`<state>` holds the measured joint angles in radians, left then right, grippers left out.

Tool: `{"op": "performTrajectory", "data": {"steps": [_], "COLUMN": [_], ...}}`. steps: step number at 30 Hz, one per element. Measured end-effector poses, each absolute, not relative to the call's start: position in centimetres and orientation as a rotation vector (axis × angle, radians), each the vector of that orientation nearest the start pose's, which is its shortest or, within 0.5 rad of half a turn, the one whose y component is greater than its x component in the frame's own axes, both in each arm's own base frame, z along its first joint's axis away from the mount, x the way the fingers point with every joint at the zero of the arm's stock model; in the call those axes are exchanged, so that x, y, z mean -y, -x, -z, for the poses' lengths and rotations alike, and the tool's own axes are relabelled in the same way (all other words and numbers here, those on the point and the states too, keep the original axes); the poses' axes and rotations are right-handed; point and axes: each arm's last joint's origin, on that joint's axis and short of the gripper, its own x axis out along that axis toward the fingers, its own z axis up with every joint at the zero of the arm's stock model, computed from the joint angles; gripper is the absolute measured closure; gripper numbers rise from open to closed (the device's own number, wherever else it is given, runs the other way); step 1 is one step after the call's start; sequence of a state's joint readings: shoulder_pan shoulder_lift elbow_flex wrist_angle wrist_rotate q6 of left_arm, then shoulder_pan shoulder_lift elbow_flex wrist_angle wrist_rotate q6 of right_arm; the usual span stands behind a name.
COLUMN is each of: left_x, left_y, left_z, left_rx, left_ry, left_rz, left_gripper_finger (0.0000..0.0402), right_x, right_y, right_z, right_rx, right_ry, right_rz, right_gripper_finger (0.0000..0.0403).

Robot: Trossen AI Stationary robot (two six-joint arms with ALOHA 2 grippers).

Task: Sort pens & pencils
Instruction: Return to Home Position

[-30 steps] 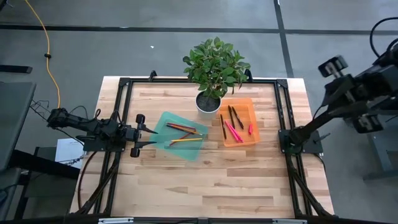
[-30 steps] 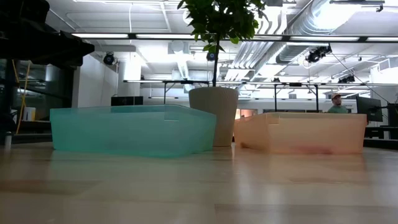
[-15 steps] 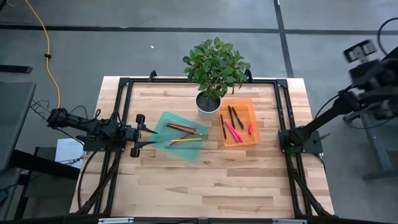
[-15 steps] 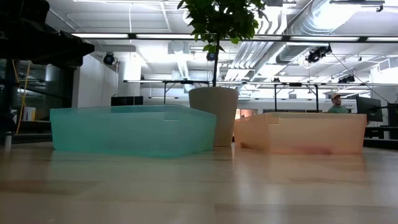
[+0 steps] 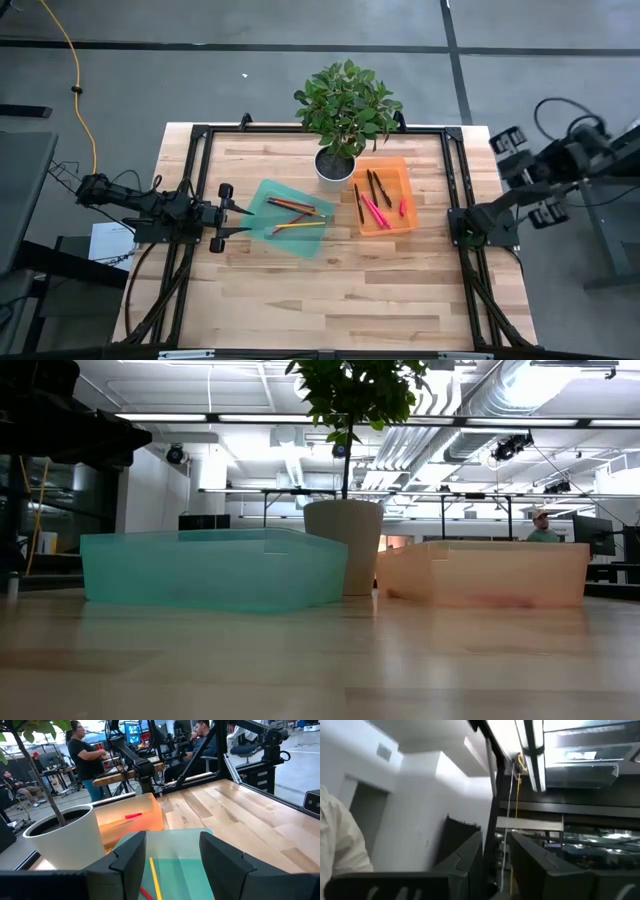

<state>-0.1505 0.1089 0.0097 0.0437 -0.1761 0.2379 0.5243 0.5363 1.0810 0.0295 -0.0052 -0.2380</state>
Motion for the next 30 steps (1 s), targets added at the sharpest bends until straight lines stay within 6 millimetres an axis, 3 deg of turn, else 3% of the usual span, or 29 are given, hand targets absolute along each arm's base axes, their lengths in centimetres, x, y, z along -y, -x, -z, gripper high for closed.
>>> {"op": "performTrajectory", "data": {"steps": [18,24,30], "left_x": [1.0,1.1,1.1], "left_y": [-10.3,-10.3,-10.3], "left_z": [-16.2,-16.2,-16.2], "left_rx": [-0.058,-0.058,-0.057], "left_ry": [-0.247,-0.247,-0.247], "left_rz": [-0.019,-0.018,-0.018], "left_gripper_finger": [0.0229,0.0229,0.0229], "right_x": [-5.5,-5.7,-5.8], "right_y": [-9.3,-9.7,-9.8], "right_z": [-29.1,-25.5,-23.6], "right_rx": [0.502,0.484,0.472], "right_ry": [-0.07,-0.07,-0.028], "right_rz": [-0.537,-0.541,-0.537], "right_gripper_finger": [0.0314,0.0314,0.0314]}}
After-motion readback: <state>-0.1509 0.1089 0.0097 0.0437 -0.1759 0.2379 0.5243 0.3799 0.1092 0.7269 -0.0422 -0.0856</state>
